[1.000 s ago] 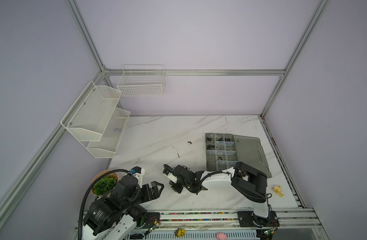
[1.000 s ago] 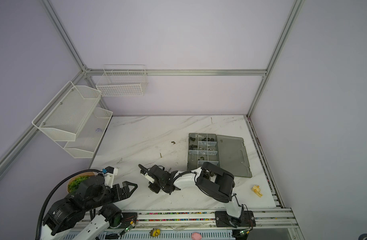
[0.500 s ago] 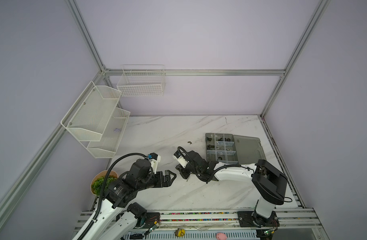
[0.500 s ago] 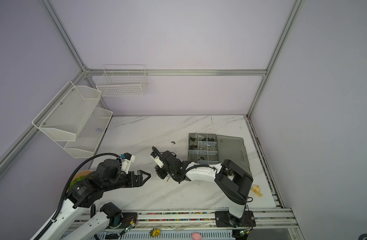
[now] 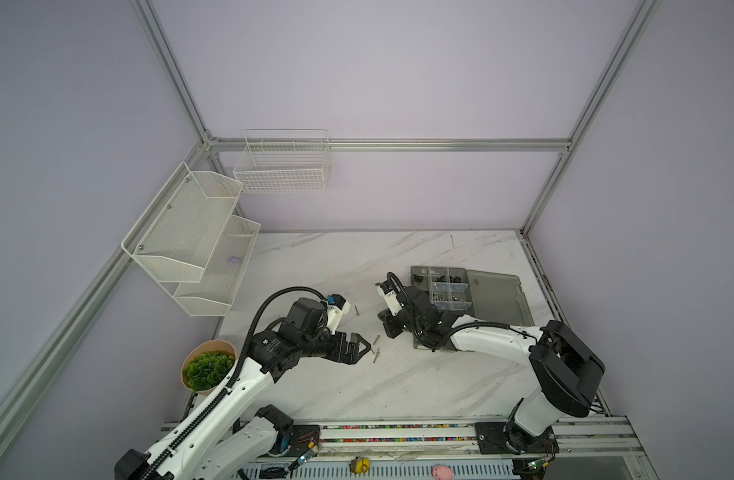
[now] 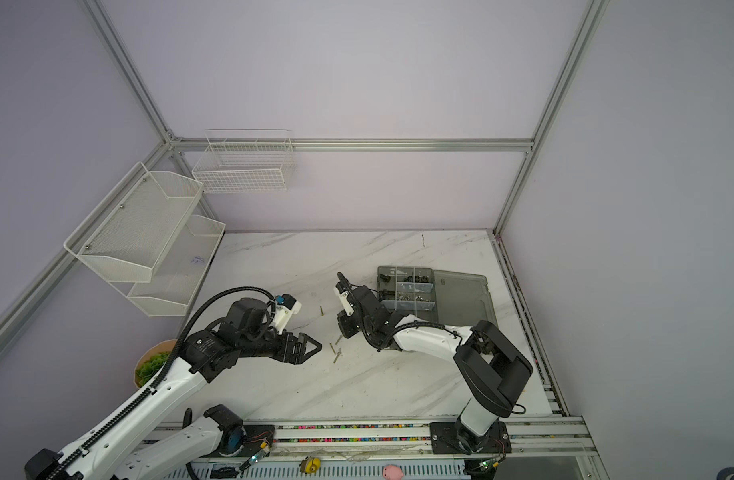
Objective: Sort the screws and nuts into containers
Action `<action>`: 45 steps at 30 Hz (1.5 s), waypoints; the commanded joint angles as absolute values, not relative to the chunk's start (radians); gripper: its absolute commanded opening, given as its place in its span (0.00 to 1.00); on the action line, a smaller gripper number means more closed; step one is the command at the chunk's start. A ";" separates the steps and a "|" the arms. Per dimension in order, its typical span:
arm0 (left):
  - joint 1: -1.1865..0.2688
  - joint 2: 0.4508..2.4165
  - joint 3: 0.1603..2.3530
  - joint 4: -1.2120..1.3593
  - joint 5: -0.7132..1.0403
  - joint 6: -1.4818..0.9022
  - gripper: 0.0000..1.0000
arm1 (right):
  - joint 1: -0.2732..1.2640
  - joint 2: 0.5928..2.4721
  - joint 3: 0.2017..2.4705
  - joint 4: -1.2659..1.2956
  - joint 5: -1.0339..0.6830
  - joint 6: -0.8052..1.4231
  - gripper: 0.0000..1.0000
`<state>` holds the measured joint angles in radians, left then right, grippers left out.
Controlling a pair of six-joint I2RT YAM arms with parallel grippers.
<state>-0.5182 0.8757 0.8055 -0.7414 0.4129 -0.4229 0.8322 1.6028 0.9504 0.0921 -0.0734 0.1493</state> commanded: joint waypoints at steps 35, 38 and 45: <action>-0.515 0.755 0.752 -0.656 0.425 -0.431 1.00 | 0.448 1.308 0.731 -0.084 0.024 0.221 0.23; -0.515 0.755 0.749 -0.652 0.426 -0.433 1.00 | 0.450 1.275 0.721 -0.061 0.050 0.221 0.43; -0.515 0.769 0.749 -0.656 0.404 -0.437 1.00 | 0.450 0.877 0.526 0.228 -0.037 0.337 0.81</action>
<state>-0.5182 0.7662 0.7891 -0.6952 0.4110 -0.4274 0.4522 1.0012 0.5869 0.0486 0.0128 0.2714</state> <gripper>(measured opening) 0.995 0.785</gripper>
